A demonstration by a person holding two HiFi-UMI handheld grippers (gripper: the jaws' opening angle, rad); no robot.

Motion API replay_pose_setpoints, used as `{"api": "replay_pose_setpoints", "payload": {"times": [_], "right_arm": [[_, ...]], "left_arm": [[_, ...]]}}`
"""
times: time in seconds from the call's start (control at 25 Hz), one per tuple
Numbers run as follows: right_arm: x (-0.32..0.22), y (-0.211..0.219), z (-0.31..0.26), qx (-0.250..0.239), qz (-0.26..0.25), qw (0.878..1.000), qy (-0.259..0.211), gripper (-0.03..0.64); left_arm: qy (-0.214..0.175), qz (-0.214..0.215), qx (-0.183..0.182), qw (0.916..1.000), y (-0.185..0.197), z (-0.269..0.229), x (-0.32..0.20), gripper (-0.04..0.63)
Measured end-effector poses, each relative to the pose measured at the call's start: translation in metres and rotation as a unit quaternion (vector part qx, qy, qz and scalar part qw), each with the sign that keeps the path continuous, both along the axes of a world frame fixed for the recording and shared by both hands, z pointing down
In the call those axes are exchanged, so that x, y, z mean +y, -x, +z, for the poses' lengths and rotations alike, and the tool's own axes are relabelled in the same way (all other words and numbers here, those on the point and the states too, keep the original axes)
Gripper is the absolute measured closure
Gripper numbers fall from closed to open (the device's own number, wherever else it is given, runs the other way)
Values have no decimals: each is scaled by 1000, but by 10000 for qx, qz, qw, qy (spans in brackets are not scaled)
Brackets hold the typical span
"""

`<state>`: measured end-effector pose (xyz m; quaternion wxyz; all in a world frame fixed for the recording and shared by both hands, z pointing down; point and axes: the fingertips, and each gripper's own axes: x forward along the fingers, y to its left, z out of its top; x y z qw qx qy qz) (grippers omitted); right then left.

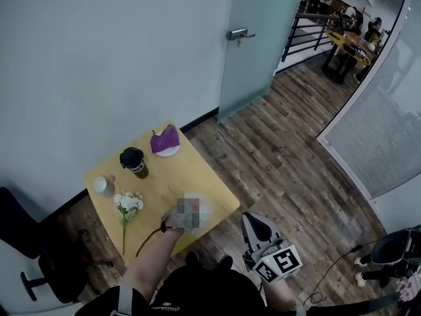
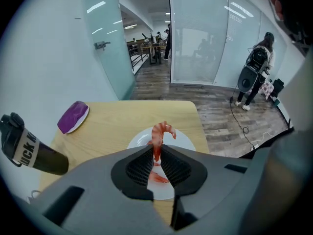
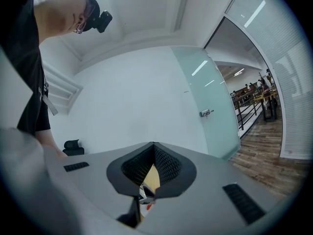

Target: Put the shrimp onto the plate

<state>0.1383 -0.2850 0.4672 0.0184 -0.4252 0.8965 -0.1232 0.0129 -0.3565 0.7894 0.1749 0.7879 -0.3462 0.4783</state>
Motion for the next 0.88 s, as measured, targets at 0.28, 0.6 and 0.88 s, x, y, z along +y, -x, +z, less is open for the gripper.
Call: {"api": "replay_pose_setpoints", "payload": {"times": [0.28, 0.6, 0.88], "right_arm": [[-7, -5, 3, -3, 138, 9999, 56, 618], [-13, -8, 6, -32, 219, 9997, 110, 618], [-16, -10, 10, 1, 290, 9995, 160, 618]], "left_arm": [[276, 303, -274, 9988, 0, 23, 6, 548], [490, 647, -490, 9955, -6, 41, 12, 548], [864, 884, -710, 9898, -8, 56, 16, 548]]}}
